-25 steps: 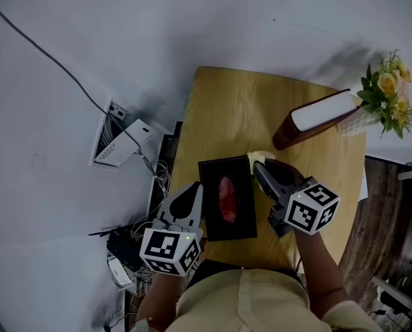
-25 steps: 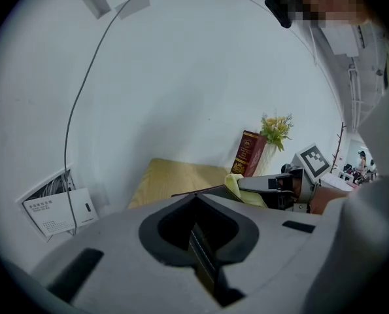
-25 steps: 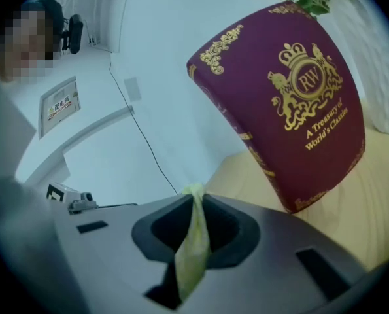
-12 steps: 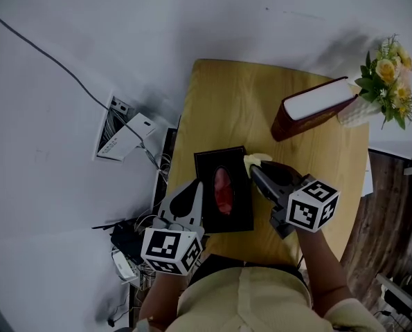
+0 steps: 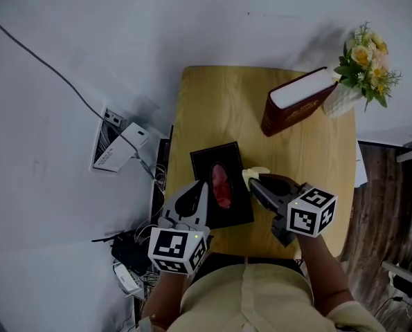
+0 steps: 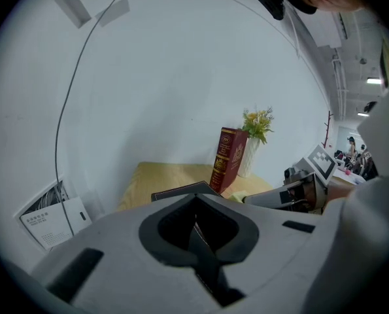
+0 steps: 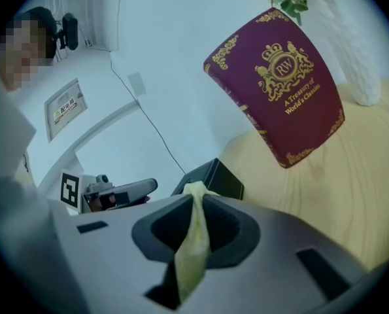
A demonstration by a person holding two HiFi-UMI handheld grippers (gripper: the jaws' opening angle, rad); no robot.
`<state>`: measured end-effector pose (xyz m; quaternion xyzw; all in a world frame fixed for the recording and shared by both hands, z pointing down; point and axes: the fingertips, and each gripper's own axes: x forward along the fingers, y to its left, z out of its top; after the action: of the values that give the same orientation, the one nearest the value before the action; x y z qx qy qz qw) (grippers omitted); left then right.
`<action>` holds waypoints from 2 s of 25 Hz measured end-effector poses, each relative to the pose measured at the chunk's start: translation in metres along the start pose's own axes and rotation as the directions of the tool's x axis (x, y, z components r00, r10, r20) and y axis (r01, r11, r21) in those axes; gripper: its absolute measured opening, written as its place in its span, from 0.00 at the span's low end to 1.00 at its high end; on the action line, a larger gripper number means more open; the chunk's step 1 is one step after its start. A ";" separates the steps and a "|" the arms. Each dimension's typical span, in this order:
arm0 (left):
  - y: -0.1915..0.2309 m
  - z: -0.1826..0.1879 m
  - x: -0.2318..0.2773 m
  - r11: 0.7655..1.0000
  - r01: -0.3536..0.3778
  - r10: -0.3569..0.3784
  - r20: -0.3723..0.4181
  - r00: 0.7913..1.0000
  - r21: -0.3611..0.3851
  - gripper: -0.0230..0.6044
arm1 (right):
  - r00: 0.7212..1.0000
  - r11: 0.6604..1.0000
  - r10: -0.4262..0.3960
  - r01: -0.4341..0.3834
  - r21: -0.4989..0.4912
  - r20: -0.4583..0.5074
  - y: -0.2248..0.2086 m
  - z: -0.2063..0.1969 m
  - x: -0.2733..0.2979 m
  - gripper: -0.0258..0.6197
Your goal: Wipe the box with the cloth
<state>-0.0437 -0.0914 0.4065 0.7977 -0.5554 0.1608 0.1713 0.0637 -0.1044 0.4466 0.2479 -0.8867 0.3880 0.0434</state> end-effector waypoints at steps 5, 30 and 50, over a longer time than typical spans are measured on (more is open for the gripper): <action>-0.001 -0.006 -0.007 0.999 0.048 -0.048 -0.007 0.999 0.022 0.06 | 0.998 0.998 -0.058 0.057 0.019 0.021 0.005 -0.012 -0.010 0.13; -0.014 -0.028 -0.033 0.977 0.213 -0.213 -0.013 0.977 0.019 0.06 | 0.957 0.963 -0.270 0.266 0.046 0.110 0.028 -0.046 -0.060 0.13; 0.024 -0.030 -0.066 0.992 0.122 -0.121 0.038 0.992 -0.036 0.06 | 0.983 0.976 0.032 0.008 -0.217 0.181 0.157 0.011 -0.033 0.13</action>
<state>-0.0904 -0.0306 0.4055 0.8293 -0.5118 0.1252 0.1859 0.0196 -0.0082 0.3248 0.2709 -0.9254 0.2649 -0.0143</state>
